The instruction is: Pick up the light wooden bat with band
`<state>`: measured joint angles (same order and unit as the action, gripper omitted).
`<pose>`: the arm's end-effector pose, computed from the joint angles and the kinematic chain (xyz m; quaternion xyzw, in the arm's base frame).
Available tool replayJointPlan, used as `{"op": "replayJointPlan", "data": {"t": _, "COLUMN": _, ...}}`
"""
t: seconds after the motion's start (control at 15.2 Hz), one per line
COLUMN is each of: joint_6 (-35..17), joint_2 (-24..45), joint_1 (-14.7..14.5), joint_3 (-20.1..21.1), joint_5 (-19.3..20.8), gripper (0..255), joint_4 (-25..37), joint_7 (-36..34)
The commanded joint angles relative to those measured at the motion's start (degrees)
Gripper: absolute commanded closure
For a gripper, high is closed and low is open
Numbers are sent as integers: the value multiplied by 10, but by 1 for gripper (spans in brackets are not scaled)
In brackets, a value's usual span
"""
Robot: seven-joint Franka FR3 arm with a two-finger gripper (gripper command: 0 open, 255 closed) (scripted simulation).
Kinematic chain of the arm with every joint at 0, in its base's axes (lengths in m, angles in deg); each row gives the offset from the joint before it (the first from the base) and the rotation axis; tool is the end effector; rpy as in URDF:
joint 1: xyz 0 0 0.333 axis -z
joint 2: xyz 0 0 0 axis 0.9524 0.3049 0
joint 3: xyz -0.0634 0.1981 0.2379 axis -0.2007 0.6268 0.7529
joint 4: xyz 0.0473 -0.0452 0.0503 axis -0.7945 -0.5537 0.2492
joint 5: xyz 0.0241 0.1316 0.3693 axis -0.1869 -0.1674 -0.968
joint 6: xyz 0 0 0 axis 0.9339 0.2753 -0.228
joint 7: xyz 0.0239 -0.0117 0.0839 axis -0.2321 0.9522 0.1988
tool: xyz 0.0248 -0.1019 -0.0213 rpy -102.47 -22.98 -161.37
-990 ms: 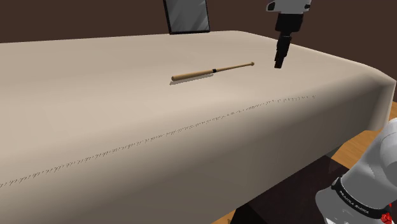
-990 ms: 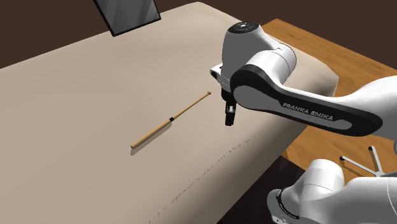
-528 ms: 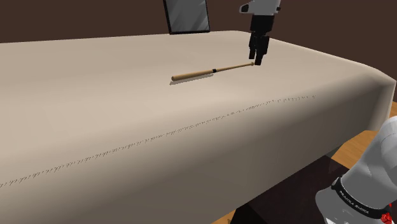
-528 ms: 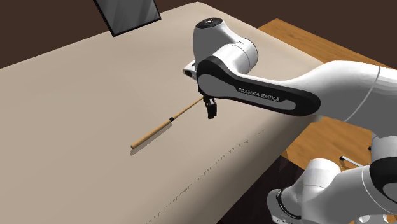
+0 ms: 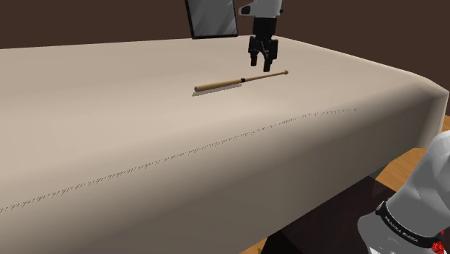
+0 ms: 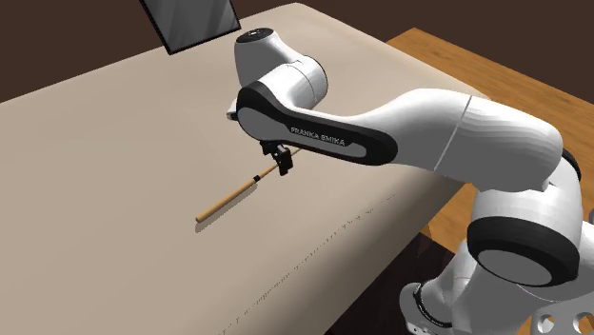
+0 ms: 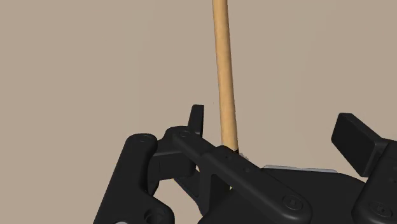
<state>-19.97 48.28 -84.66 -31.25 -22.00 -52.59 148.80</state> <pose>0.5886 0.0475 0.5587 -0.8083 -0.5867 0.0218 0.0443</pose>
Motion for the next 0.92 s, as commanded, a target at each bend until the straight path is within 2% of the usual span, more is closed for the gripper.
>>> {"op": "replayJointPlan", "data": {"t": 0.0, "joint_6": 11, "joint_2": 46, "joint_1": -3, "joint_3": 9, "joint_5": -9, "gripper": 0, "joint_4": 55, "joint_7": 47}}
{"op": "replayJointPlan", "data": {"t": 0.07, "joint_6": 17, "joint_2": 62, "joint_1": -5, "joint_3": 14, "joint_5": -12, "gripper": 0, "joint_4": 76, "joint_7": 64}}
{"op": "replayJointPlan", "data": {"t": 0.66, "joint_6": -44, "joint_2": 56, "joint_1": -6, "joint_3": 15, "joint_5": -12, "gripper": 0, "joint_4": 10, "joint_7": 67}}
{"op": "replayJointPlan", "data": {"t": 0.73, "joint_6": -43, "joint_2": 57, "joint_1": -6, "joint_3": 15, "joint_5": -12, "gripper": 255, "joint_4": 11, "joint_7": 67}}
{"op": "replayJointPlan", "data": {"t": 0.86, "joint_6": -43, "joint_2": 57, "joint_1": -6, "joint_3": 15, "joint_5": -12, "gripper": 255, "joint_4": 12, "joint_7": 68}}
